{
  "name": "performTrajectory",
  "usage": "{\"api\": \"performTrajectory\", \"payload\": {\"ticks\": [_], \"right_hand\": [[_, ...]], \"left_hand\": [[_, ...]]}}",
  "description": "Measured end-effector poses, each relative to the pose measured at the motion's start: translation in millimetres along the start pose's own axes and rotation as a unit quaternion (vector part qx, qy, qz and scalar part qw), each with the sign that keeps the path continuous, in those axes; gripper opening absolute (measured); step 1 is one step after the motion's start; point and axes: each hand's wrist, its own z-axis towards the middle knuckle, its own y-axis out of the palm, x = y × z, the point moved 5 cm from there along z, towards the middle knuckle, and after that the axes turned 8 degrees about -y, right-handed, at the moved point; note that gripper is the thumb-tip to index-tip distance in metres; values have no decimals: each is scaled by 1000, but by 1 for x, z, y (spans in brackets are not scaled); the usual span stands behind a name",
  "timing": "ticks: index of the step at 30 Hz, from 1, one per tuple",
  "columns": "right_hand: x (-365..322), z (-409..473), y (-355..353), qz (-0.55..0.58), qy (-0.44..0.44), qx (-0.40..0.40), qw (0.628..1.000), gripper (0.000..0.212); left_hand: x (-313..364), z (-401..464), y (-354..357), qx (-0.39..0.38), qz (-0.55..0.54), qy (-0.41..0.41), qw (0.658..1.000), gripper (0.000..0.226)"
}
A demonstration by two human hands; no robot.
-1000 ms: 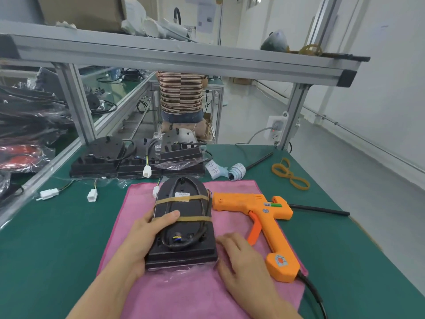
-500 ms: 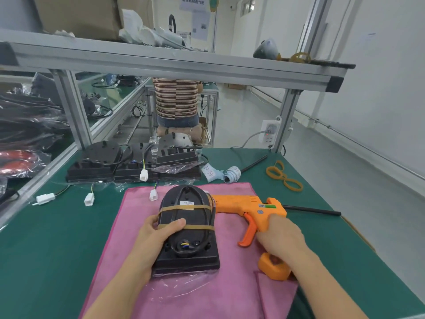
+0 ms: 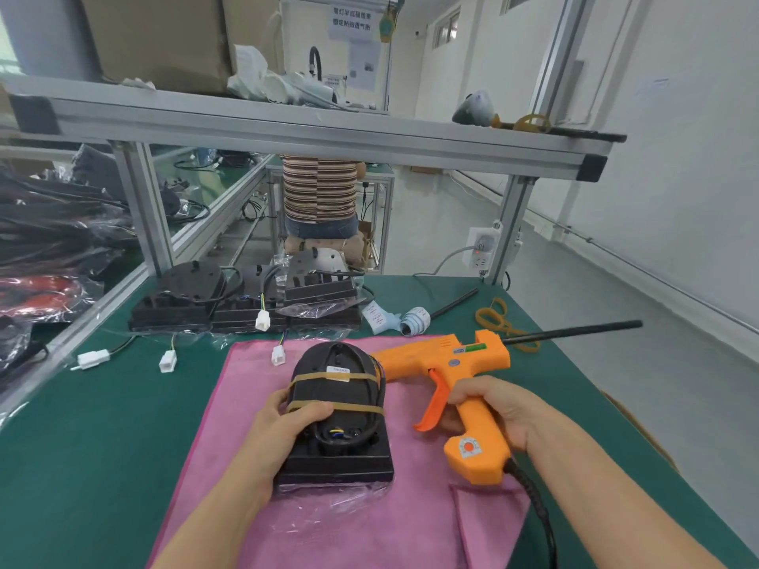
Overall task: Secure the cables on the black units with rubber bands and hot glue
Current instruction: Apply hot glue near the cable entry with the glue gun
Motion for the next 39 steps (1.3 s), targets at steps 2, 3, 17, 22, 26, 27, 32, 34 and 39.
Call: {"api": "performTrajectory", "payload": {"ticks": [2,3,17,22,26,27,32,34,39], "right_hand": [[-3,-1,11,59,-8,-42,997,37],[-3,-1,17,70,-7,-61,996,43],[-76,-1,23,84,-114,-153,978,31],[-81,-9,42,-80,-82,-236,965,31],[-77,-13,49,-148,-46,-269,951,43],[-78,-15,50,-161,-46,-272,948,42],[-85,-23,42,-179,-55,-289,939,27],[-88,-25,37,-179,-54,-297,936,22],[-90,-24,28,-198,-43,-322,925,27]], "left_hand": [[1,0,0,-3,-1,1,1000,68],[0,0,-1,-6,-4,0,1000,68],[4,7,0,-21,-39,-30,999,35],[6,5,0,-36,-38,-32,998,41],[8,-1,-3,-96,-9,-20,995,71],[9,-2,-3,-108,-5,-12,994,70],[6,-5,-7,-142,-5,13,990,77],[6,-6,-10,-153,-12,25,988,77],[7,-7,-9,-186,-9,52,981,83]]}}
